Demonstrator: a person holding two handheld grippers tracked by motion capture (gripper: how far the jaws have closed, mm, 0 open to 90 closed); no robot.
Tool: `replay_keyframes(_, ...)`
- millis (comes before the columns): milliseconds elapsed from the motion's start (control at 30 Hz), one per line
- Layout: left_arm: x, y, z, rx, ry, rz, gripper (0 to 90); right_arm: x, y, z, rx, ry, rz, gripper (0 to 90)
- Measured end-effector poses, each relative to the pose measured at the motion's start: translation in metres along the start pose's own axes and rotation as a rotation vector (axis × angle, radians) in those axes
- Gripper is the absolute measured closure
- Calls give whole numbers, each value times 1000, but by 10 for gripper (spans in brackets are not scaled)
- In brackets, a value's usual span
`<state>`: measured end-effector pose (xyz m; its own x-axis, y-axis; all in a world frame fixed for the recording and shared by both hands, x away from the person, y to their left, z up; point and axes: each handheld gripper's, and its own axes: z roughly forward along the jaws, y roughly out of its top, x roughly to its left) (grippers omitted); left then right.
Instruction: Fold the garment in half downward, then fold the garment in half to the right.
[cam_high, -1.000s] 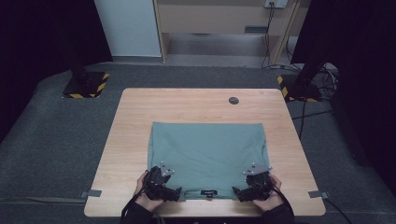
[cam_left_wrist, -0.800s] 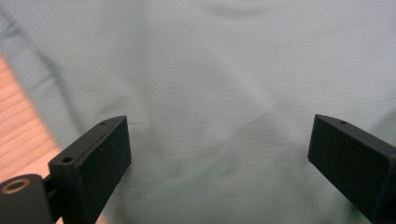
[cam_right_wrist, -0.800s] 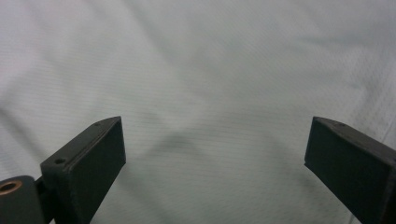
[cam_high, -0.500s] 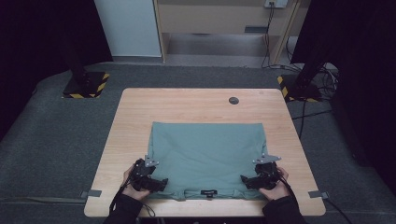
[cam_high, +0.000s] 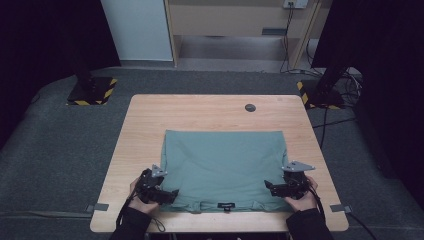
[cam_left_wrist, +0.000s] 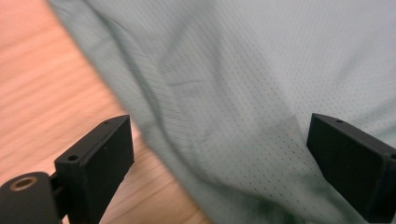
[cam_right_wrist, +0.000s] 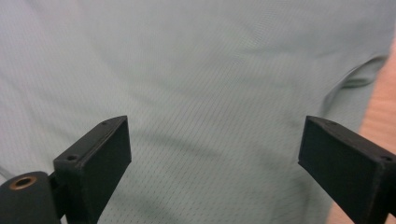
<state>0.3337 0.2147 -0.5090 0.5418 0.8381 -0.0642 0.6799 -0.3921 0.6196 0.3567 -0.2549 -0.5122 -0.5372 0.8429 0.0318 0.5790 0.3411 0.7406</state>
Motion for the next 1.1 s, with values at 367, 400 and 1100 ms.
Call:
replay_keyframes(367, 28, -17, -27, -89, 35, -19, 70, -13, -2, -10, -62, -72, 34, 83)
replay_keyframes(400, 30, -18, -28, -93, 33, -19, 69, -14, -3, -12, -70, -77, 42, 86)
replay_keyframes(1100, 44, -15, -36, -122, 16, -66, 77, -22, -7, -24, -79, -129, 64, 89)
